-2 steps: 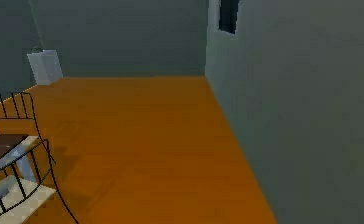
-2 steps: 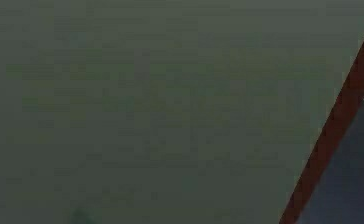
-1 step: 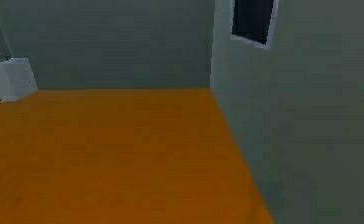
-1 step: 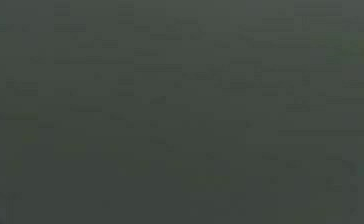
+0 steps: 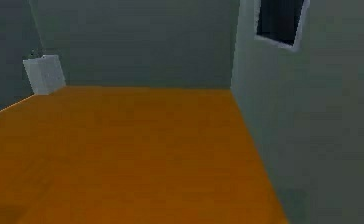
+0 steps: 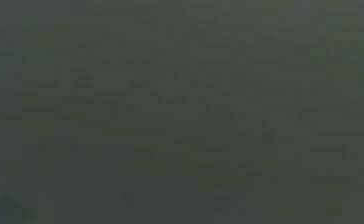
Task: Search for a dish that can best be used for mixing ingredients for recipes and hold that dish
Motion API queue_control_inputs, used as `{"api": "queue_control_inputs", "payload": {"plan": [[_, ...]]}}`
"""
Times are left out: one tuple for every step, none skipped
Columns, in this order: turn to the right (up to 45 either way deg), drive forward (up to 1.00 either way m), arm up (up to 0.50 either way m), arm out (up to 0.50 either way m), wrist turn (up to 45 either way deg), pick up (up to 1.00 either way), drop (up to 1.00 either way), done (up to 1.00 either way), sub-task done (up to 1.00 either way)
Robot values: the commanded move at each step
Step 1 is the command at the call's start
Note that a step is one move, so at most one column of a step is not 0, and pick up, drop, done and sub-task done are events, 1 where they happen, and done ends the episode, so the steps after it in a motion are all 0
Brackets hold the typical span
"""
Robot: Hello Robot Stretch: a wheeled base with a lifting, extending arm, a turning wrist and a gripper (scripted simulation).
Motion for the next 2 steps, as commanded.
{"api": "queue_control_inputs", "payload": {"plan": [[0.0,0.20,0.00,0.00,0.0,0.00,0.00,0.00,0.00],[-39.0,0.00,0.00,0.00,0.0,0.00,0.00,0.00,0.00]]}}
